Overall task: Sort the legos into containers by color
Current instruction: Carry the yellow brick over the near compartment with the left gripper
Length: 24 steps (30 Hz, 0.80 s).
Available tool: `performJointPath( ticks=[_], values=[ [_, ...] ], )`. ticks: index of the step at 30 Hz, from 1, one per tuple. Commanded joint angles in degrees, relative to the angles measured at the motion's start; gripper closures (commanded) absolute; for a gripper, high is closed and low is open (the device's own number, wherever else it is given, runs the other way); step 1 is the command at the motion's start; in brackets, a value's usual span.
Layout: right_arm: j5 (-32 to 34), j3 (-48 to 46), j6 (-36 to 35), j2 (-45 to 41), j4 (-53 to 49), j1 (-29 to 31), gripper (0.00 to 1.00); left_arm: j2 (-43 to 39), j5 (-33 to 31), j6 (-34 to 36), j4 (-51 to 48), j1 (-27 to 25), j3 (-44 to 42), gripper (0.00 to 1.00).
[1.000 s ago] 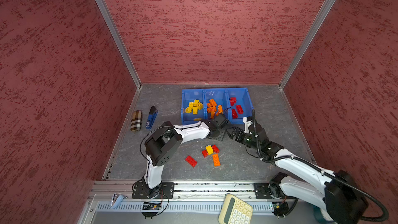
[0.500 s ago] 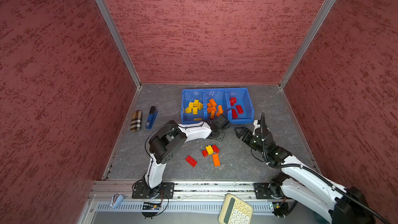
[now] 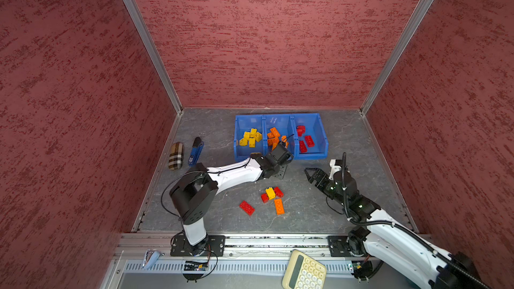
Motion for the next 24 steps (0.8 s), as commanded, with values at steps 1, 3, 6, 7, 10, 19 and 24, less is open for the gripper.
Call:
performJointPath(
  ticks=[1,3,6,7,10,19,24],
  values=[
    [-1.3,-0.3,1.0,0.6,3.8,-0.3,0.01,-4.4,-5.6,0.3,1.7,1.7,-0.5,0.68],
    [-1.9,0.0,0.7,1.8,4.6,-0.3,0.01,-6.5,-7.5,0.0,1.8,3.5,-0.8,0.68],
    [-4.7,1.1,-0.9,4.6,7.4,-0.3,0.01,-7.9,-8.0,-1.5,2.3,7.6,-1.0,0.68],
    [-5.3,1.9,-1.5,5.9,7.4,-0.3,0.01,-7.8,-7.3,-2.6,2.1,9.6,-0.9,0.68],
    [-6.6,3.2,-2.0,9.2,7.8,-0.3,0.01,-5.7,-4.3,-5.7,0.8,14.4,0.8,0.68],
    [-3.7,10.8,-16.0,14.5,3.8,-0.5,0.01,6.4,-1.5,-6.4,-3.7,20.7,10.4,0.68],
    [-3.2,12.9,-23.0,15.9,-0.2,-0.5,0.01,10.0,0.9,-6.1,-4.6,21.1,13.5,0.58]
  ],
)
